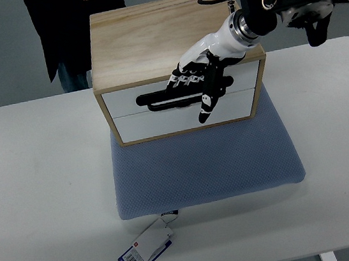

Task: Open wood drawer with right hand
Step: 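Hook the right hand's fingers around the black bar handle, then pull the upper white drawer toward the robot with the right hand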

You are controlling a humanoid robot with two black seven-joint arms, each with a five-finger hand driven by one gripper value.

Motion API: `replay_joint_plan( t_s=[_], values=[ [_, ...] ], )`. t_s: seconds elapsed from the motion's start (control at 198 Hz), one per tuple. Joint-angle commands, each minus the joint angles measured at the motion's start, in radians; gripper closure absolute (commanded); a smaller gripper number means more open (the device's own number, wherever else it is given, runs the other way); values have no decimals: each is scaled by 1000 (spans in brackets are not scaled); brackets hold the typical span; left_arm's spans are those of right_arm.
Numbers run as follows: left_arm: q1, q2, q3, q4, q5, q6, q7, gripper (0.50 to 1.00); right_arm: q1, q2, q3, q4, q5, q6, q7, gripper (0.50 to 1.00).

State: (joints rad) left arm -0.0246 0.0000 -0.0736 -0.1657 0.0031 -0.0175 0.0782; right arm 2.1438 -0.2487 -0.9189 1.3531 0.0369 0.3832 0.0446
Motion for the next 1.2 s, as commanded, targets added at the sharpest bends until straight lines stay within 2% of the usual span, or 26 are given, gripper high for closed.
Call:
replay_joint_plan(
  t_s=[0.0,0.516,0.785,1.195],
  values=[
    [0,0,0,0,0,1,0,500,-1,0,0,-2,0,-4,0,570],
    [0,0,0,0,0,1,0,500,-31,8,0,0,0,-27,-2,572],
    [0,0,0,0,0,1,0,500,-44,20,2,1,-2,-63,-20,572],
    [0,0,0,0,0,1,0,500,-47,16,0,15,-5,-41,-23,572]
  ],
)
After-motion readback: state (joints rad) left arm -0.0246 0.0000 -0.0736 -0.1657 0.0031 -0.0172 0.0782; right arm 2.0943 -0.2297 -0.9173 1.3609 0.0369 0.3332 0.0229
